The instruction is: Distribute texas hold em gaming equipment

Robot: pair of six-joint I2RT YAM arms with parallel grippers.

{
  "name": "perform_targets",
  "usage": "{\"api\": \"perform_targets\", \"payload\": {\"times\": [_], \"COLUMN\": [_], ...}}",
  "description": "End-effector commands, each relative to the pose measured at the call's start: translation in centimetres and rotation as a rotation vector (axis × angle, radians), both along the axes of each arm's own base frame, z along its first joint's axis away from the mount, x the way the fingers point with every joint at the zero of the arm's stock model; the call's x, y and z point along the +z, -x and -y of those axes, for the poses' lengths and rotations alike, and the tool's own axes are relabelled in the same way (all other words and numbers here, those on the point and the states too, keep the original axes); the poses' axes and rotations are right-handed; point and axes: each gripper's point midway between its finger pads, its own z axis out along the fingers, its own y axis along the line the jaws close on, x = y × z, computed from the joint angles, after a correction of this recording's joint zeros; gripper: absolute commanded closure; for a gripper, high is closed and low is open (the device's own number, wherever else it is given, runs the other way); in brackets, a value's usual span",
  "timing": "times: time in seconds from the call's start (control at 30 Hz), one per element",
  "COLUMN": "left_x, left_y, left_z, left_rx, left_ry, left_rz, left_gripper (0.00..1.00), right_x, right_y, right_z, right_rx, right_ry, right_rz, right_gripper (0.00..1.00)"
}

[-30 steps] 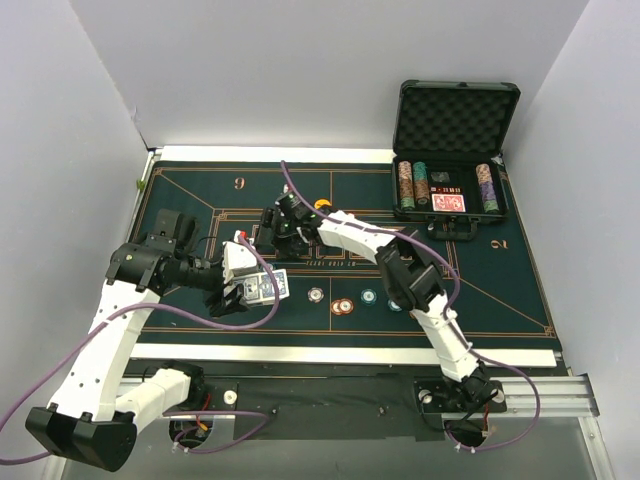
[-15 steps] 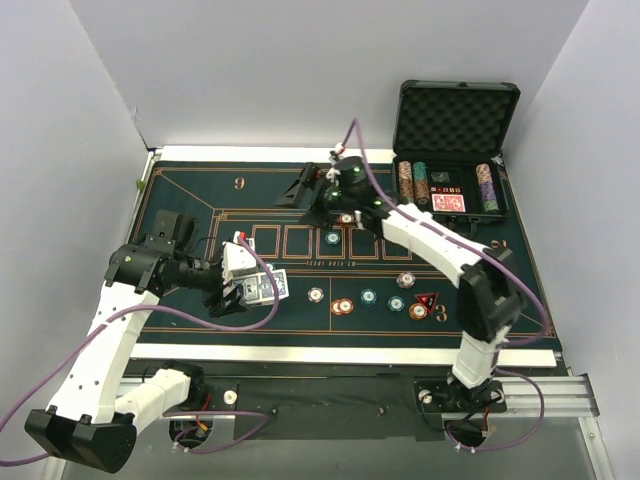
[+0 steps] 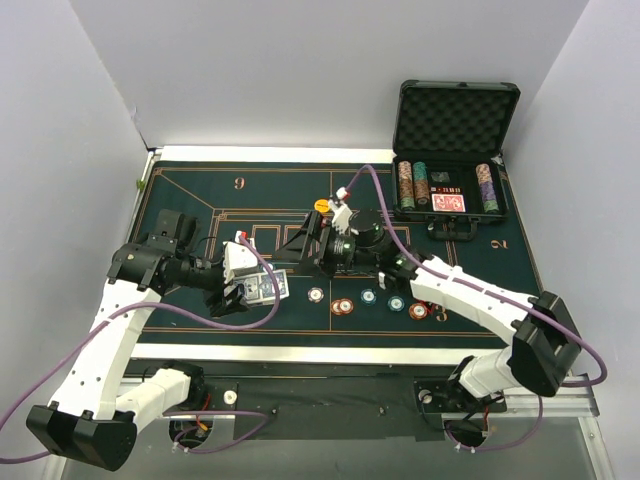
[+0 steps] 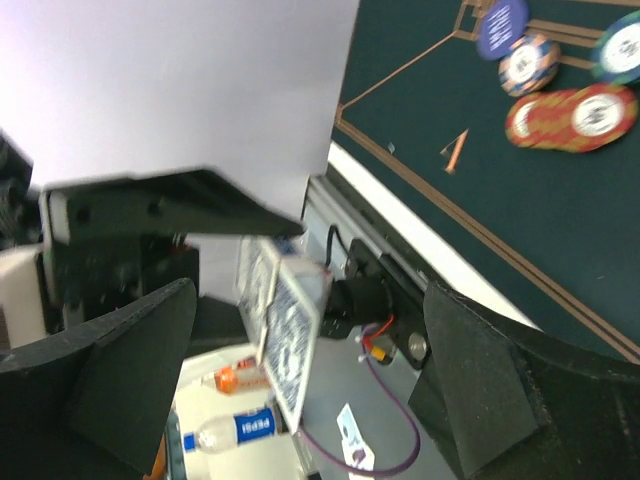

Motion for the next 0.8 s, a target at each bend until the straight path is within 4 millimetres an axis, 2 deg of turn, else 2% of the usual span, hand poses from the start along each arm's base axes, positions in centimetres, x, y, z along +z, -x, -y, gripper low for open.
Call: {"api": "perform_targets", "payload": {"times": [0.0, 0.1, 0.23, 0.3, 0.4, 0.53, 0.77], "left_x": [0.8, 0.8, 1.2, 1.3, 1.5, 1.5, 1.9], "left_y": [-0.5, -0.6, -0.7, -0.8, -0.9, -0.8, -0.7], "left_z": [0.5, 0.5, 0.6, 0.6, 0.7, 0.8, 0.8], "left_rx": [-0.011, -0.007, -0.004, -0.004, -0.004, -0.004, -0.004], "left_ry": [0.035, 0.038, 0.045, 0.048, 0.053, 0.057, 0.064], "left_rz": [0.039, 0.042, 0.049, 0.052, 0.054, 0.053, 0.064], "left_gripper": [0.62, 0.62, 0.62, 0.62, 0.62, 0.62, 0.62], "right_x": [3.1, 2.8, 0.8, -0.3, -1.0, -0.7, -0.8], "right_y": [2.2, 2.8, 4.3, 4.9, 5.6, 5.8, 5.8], "right_z": [-0.7, -1.2, -2.1, -2.5, -3.1, -3.4, -2.9], "right_rx": [0.050, 0.066, 0.105, 0.116, 0.133, 0.135, 0.111], "right_ry": [-0.056, -0.055, 0.002, 0.042, 0.042, 0.016, -0.008], "right_rz": [0.095, 0.095, 0.075, 0.065, 0.053, 0.047, 0.040], "right_gripper": [0.09, 0.09, 0.12, 0.16, 0.22, 0.30, 0.53]}}
